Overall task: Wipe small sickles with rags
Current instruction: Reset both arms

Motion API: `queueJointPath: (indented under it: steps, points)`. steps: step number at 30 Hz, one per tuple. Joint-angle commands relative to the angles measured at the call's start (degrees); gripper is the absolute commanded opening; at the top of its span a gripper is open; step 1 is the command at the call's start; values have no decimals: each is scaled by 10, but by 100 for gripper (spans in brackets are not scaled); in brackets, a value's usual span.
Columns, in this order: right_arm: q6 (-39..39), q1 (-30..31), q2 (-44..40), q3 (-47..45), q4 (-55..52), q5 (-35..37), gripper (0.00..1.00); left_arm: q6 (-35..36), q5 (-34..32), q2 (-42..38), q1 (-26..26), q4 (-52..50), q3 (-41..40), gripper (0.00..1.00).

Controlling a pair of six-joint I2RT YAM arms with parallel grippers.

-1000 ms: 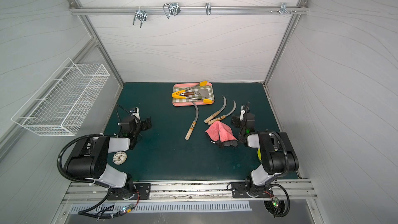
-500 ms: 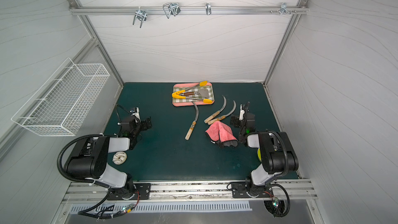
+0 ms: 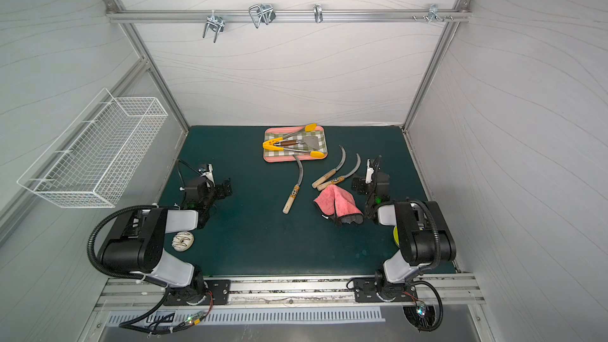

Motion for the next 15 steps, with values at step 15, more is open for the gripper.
queueJointPath:
  steps: [15]
  points:
    - [-12, -3, 5, -5, 19, -4, 99, 13, 6, 3, 2, 30, 20, 100]
